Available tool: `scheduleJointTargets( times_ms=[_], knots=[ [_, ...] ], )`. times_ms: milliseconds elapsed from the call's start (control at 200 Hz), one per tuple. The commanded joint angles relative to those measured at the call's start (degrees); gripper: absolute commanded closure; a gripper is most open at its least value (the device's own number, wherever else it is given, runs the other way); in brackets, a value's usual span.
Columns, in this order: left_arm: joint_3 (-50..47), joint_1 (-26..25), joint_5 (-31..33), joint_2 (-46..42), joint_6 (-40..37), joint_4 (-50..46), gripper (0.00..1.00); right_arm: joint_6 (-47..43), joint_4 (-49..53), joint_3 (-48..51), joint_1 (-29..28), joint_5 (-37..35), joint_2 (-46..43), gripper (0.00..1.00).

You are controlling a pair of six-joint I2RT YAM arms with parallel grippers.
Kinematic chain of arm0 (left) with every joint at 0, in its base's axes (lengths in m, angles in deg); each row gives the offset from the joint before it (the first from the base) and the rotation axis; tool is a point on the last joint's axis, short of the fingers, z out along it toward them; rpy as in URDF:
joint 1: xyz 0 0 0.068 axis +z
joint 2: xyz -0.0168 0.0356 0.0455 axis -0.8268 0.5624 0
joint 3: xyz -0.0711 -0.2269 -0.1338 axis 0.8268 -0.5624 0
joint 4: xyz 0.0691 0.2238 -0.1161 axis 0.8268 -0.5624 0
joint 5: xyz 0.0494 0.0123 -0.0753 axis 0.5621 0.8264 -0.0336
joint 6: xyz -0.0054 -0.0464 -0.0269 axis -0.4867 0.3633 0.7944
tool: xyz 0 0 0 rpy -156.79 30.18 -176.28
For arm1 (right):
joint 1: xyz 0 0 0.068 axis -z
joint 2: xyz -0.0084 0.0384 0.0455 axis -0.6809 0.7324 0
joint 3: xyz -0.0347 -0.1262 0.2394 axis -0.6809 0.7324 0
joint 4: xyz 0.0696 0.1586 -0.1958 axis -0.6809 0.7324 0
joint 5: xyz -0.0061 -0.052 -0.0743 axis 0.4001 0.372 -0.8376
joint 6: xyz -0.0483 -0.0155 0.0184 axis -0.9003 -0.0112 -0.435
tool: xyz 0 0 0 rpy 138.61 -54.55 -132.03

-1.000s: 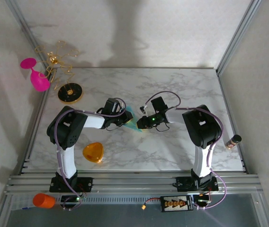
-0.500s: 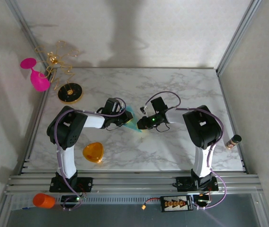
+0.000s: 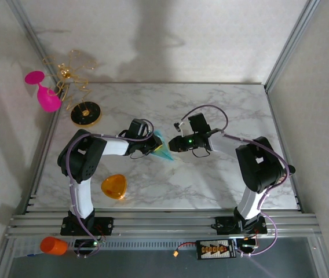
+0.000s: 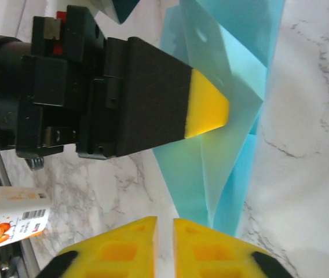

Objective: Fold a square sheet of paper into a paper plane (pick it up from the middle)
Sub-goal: Fourth fold the wing at the center of the table.

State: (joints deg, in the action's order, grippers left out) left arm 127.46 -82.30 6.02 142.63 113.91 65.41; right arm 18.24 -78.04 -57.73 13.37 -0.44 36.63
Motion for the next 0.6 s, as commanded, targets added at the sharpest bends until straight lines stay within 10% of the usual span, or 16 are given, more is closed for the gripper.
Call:
scheduleJointTargets(
  times_ms=[0,596],
  knots=[
    [0.0,0.3,2.0,2.0,0.2,-5.5,0.86,0.1,-0.5,-0.6,-1.1,3.1,2.4,0.88],
    [0.5,0.2,2.2,2.4,0.3,-6.6,0.85,-0.2,2.3,-2.4,-1.9,0.3,8.3,0.93]
  ],
)
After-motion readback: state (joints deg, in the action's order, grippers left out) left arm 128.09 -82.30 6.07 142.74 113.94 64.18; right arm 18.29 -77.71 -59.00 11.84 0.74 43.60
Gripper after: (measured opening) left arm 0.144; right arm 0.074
